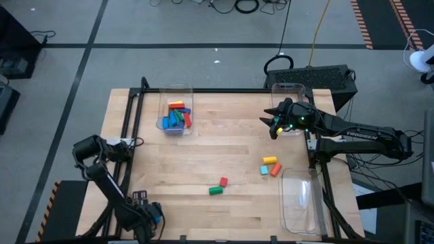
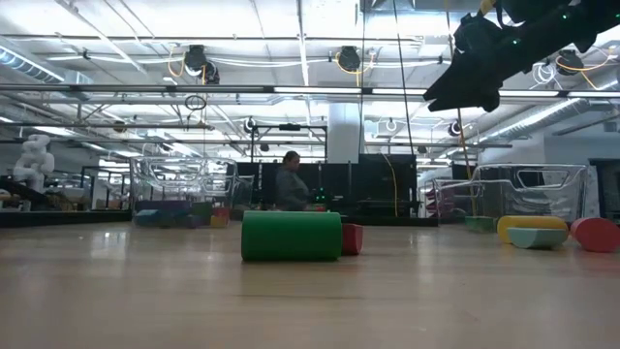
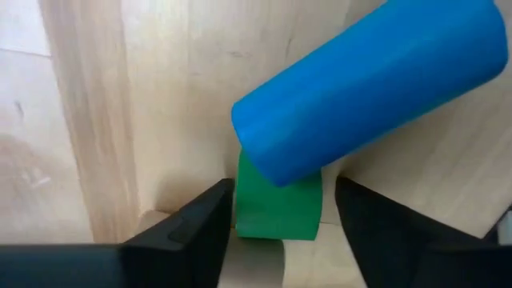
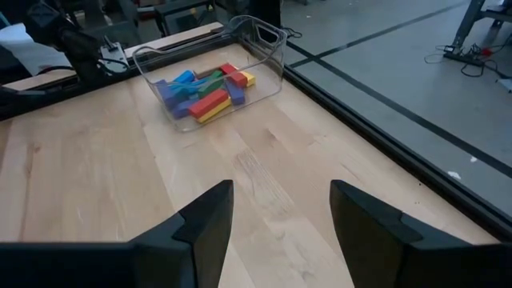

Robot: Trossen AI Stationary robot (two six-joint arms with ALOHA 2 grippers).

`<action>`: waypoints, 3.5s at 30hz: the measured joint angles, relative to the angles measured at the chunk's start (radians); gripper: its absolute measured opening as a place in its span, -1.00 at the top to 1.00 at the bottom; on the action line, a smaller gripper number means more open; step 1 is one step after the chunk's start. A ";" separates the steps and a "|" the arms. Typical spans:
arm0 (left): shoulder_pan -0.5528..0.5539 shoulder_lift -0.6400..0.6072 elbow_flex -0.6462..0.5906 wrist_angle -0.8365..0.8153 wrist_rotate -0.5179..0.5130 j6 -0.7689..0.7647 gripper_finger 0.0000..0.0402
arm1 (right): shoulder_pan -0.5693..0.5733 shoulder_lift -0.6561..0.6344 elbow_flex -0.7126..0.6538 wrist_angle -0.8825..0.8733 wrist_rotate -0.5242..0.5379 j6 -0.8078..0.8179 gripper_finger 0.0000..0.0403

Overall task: Sort blocks by size
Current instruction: Put the green half-circle block into the top right transparent bin

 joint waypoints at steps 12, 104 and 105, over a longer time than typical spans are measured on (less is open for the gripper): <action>0.078 -0.048 -0.008 -0.122 -0.037 0.019 0.33 | 0.000 0.000 0.000 -0.042 -0.001 0.040 0.04; 1.014 0.106 0.166 1.060 0.198 1.106 0.01 | 0.678 0.677 0.103 0.366 0.278 -0.852 0.67; 1.020 0.098 0.166 1.042 0.190 1.105 0.01 | 0.678 0.673 0.103 0.355 0.305 -0.847 0.67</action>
